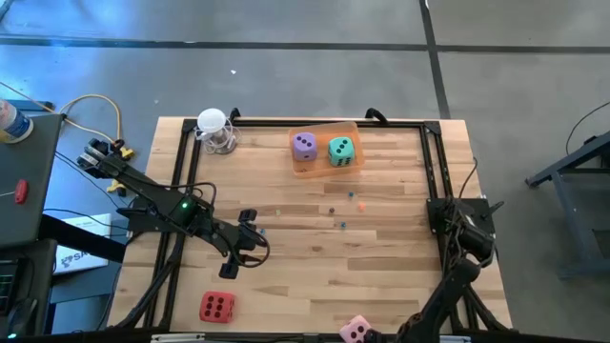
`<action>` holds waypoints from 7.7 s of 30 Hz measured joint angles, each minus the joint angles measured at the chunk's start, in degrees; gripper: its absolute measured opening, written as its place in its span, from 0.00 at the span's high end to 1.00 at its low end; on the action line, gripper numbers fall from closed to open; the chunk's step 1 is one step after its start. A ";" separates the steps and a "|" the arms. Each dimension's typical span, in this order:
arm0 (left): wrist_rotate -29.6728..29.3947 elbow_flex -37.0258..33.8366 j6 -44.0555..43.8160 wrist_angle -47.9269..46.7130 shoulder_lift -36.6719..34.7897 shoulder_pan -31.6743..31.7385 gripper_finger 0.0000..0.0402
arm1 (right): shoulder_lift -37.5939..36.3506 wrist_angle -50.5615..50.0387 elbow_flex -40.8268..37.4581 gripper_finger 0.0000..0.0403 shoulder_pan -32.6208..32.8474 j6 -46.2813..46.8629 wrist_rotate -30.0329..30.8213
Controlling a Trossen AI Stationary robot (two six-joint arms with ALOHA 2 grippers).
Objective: Pick & Place Dice
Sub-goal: Put the big pink die into the orange bin
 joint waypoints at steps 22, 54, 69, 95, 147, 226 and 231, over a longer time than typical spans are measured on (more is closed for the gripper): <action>0.02 -0.04 -0.11 -0.14 0.00 0.00 0.54 | -0.20 -20.30 0.09 0.01 -6.36 -9.27 3.27; -0.04 -0.04 1.70 -0.14 0.00 0.02 0.54 | -9.07 -47.74 -0.02 0.01 -8.37 5.55 13.05; -0.02 -0.04 1.78 -0.14 0.02 0.01 0.54 | -9.07 -41.00 -0.02 0.01 -13.07 3.92 9.76; 0.08 -0.04 2.47 0.08 0.02 0.01 0.54 | -4.99 -39.74 0.03 0.01 -14.34 5.43 4.34; 0.02 -0.04 2.51 0.10 0.02 0.02 0.54 | -2.60 -38.98 0.04 0.01 -15.49 5.36 4.26; 0.04 -0.04 2.84 0.06 0.02 0.01 0.54 | -14.45 -59.13 0.01 0.01 -23.07 10.74 57.12; 0.03 -0.04 2.82 -0.27 0.02 0.01 0.54 | -17.37 -56.43 0.00 0.01 -33.63 6.20 56.12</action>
